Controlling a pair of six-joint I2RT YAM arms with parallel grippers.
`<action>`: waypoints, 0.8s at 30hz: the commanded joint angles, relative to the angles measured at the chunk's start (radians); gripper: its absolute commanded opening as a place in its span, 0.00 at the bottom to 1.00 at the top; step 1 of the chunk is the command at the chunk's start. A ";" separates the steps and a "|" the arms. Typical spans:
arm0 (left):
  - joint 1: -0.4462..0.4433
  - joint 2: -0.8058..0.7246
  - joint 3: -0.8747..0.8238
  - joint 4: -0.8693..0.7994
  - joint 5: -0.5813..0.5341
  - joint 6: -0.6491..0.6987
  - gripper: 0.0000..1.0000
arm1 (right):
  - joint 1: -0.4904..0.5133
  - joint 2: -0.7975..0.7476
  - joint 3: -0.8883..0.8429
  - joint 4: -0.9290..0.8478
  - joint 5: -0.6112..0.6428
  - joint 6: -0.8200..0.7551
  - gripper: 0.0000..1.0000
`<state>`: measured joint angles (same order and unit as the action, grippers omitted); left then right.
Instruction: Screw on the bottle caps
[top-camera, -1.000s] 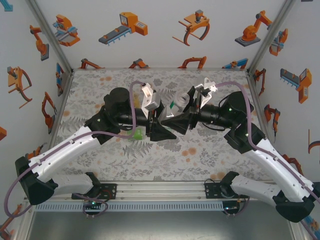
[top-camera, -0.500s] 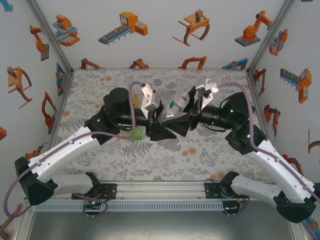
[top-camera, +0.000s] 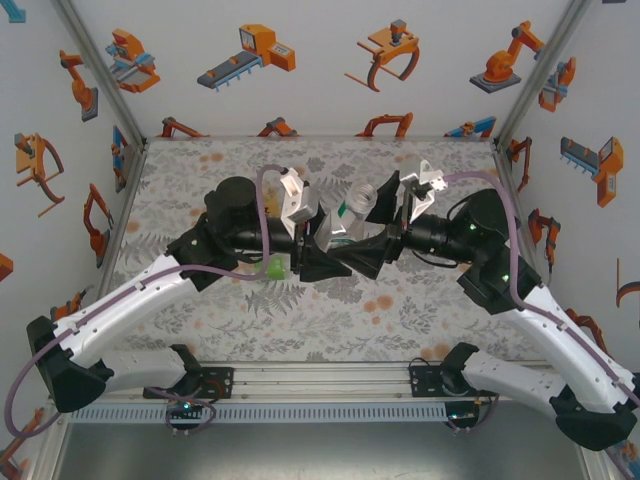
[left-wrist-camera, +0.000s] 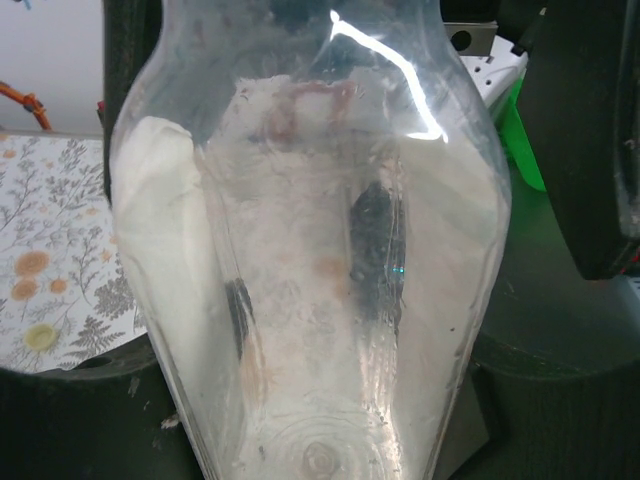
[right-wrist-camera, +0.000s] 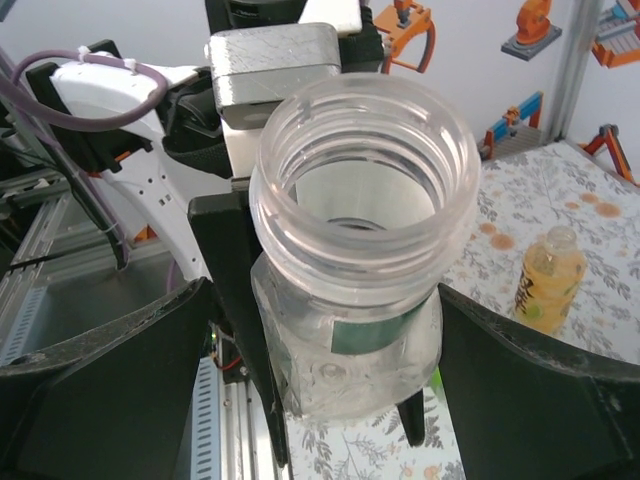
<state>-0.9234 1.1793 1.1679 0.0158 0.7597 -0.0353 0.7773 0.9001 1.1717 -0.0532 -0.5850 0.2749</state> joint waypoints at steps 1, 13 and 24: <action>0.002 -0.041 -0.022 -0.043 -0.090 0.024 0.22 | 0.010 -0.047 0.010 -0.090 0.092 -0.039 0.78; 0.001 -0.207 -0.151 -0.117 -0.406 0.016 0.00 | 0.009 -0.095 -0.018 -0.292 0.313 -0.067 0.76; 0.001 -0.341 -0.224 -0.125 -0.506 0.013 0.00 | 0.010 0.000 -0.009 -0.401 0.447 -0.063 0.72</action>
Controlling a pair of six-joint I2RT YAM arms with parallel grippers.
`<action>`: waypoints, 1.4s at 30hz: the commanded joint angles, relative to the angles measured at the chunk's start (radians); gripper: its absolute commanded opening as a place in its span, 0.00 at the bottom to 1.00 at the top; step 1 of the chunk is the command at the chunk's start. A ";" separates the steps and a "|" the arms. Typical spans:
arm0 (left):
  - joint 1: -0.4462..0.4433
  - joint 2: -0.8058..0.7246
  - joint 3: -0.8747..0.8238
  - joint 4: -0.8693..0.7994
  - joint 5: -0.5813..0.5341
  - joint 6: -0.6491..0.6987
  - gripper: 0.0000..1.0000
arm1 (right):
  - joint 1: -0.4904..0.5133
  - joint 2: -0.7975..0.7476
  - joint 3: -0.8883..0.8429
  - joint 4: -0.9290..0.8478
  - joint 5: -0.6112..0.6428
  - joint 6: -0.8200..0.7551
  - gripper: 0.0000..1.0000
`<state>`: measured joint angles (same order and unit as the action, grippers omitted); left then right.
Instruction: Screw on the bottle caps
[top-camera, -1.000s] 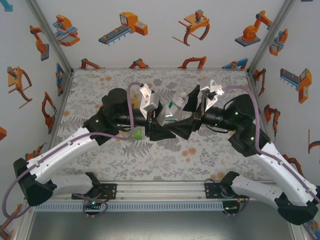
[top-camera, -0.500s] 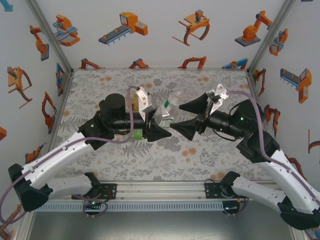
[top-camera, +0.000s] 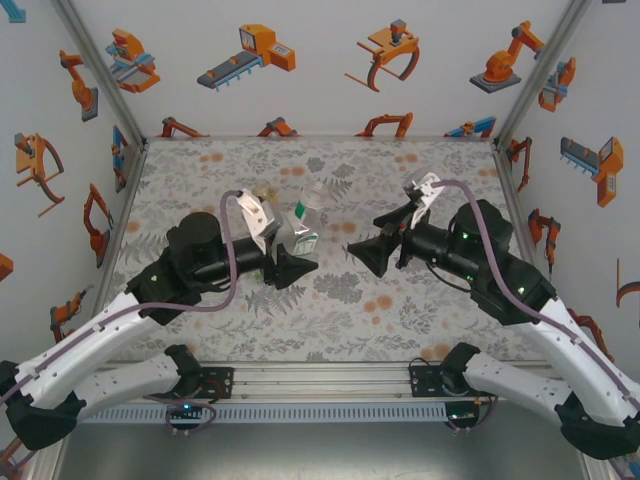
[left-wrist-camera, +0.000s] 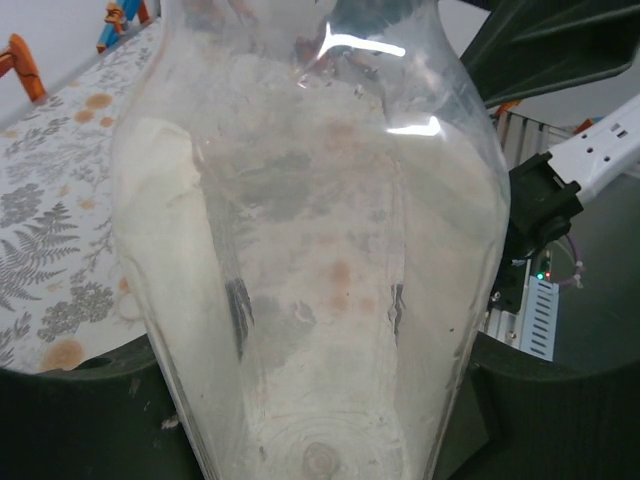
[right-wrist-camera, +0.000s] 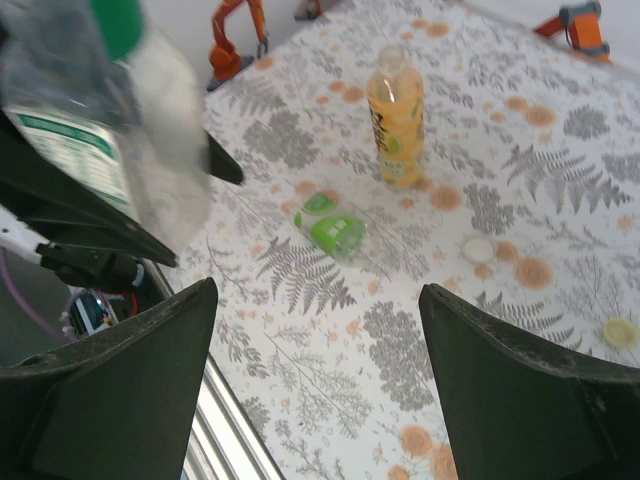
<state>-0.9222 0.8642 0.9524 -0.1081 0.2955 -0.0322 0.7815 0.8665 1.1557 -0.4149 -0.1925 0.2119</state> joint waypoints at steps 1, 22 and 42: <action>0.000 -0.033 -0.009 -0.007 -0.045 0.008 0.00 | 0.005 0.051 0.010 -0.045 0.061 0.001 0.72; 0.000 -0.136 -0.011 -0.085 -0.102 -0.018 0.00 | -0.005 0.599 0.247 -0.206 0.274 0.127 0.68; 0.000 -0.161 -0.003 -0.185 -0.214 -0.057 0.00 | -0.208 1.048 0.517 -0.356 0.142 0.278 0.62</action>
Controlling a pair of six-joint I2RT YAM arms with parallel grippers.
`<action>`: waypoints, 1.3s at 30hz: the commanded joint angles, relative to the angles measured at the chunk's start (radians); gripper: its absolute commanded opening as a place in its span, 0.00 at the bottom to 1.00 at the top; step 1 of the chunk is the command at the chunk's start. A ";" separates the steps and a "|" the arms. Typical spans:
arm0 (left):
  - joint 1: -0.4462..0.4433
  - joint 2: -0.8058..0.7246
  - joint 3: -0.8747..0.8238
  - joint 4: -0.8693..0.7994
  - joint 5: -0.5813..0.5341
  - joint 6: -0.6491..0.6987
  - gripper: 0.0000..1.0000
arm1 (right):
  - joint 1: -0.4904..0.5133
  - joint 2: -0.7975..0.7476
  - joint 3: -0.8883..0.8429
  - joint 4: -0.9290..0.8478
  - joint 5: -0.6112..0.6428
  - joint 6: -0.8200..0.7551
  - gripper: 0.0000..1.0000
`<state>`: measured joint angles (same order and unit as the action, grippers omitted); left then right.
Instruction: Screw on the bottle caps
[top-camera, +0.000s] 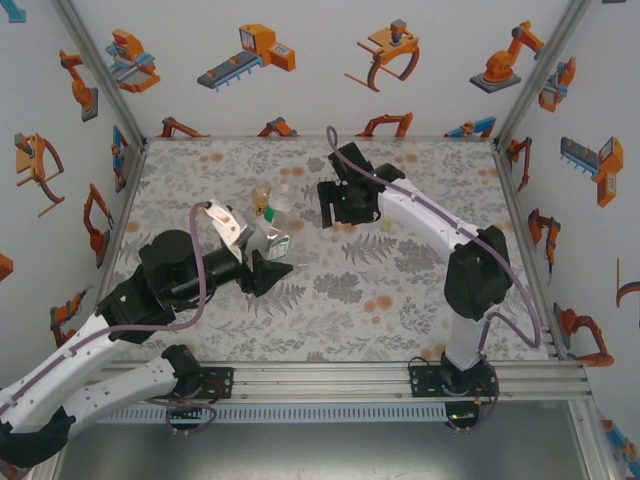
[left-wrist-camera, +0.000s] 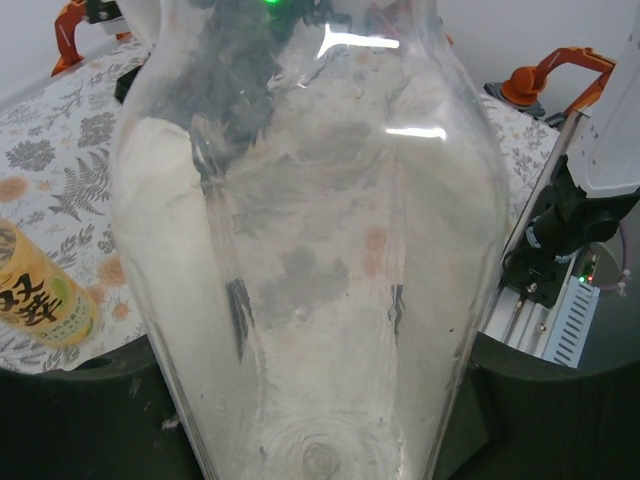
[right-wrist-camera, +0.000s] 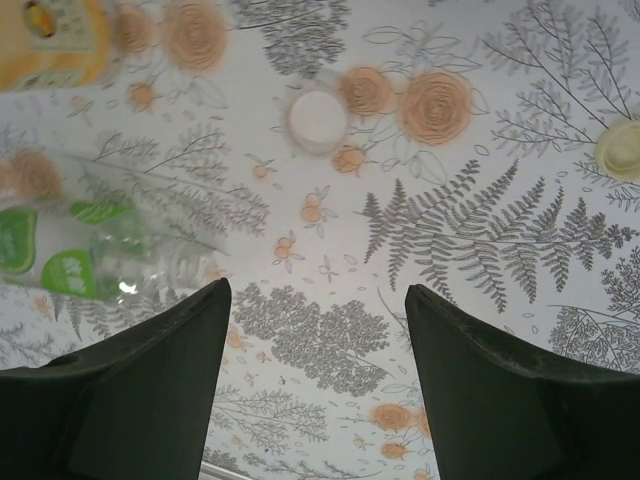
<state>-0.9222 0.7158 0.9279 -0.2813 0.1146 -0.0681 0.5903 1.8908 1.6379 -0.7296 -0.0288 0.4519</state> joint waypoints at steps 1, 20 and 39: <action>0.001 -0.014 0.021 -0.010 -0.035 -0.022 0.00 | -0.020 0.034 0.038 -0.041 -0.012 0.036 0.61; 0.000 -0.042 -0.018 -0.016 -0.095 -0.034 0.00 | -0.024 0.320 0.251 -0.069 -0.004 0.010 0.34; 0.000 -0.035 -0.036 -0.011 -0.110 -0.038 0.00 | 0.011 0.417 0.353 -0.088 0.020 0.070 0.57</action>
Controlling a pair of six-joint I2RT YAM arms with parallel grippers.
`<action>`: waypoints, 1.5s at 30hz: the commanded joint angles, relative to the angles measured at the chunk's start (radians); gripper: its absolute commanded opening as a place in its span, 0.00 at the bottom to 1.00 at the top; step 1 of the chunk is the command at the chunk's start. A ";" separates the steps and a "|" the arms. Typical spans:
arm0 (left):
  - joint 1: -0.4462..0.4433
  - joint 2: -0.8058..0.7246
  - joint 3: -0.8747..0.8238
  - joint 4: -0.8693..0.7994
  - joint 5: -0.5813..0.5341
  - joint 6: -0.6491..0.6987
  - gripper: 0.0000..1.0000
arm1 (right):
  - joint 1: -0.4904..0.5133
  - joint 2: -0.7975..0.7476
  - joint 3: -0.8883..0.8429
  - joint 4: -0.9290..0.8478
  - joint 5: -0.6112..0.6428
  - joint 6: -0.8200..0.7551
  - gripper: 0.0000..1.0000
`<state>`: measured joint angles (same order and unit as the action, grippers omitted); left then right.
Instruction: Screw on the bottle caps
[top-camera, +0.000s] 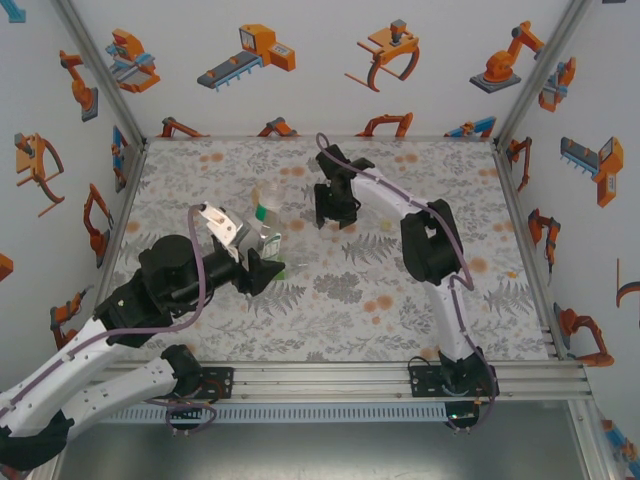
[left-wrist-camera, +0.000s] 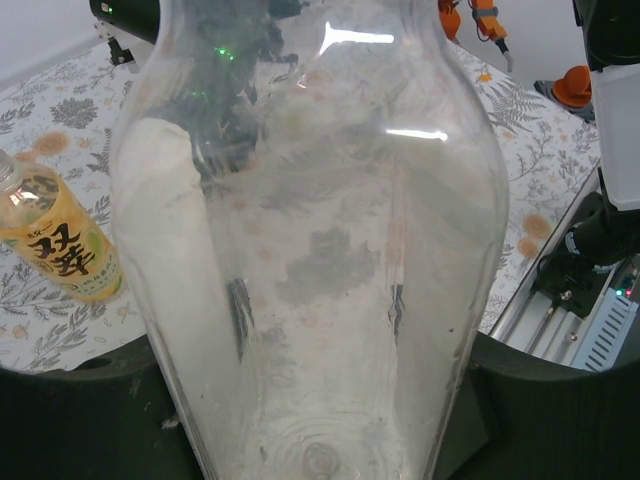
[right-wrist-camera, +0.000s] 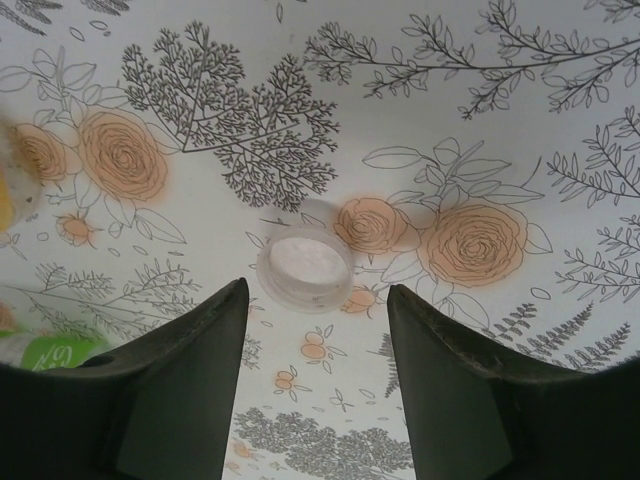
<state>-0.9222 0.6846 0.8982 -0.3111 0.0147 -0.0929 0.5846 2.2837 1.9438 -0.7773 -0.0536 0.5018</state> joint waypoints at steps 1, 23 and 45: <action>0.001 -0.001 -0.006 0.019 -0.009 -0.011 0.00 | 0.020 0.030 0.053 -0.045 0.053 0.021 0.58; 0.002 -0.018 -0.015 0.000 -0.024 -0.014 0.00 | 0.062 0.111 0.117 -0.103 0.110 0.020 0.54; 0.002 -0.031 -0.019 0.012 -0.013 -0.019 0.00 | 0.111 -0.129 -0.144 -0.068 0.132 0.061 0.44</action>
<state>-0.9222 0.6632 0.8879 -0.3157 -0.0071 -0.0967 0.6762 2.2501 1.8450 -0.8474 0.0589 0.5316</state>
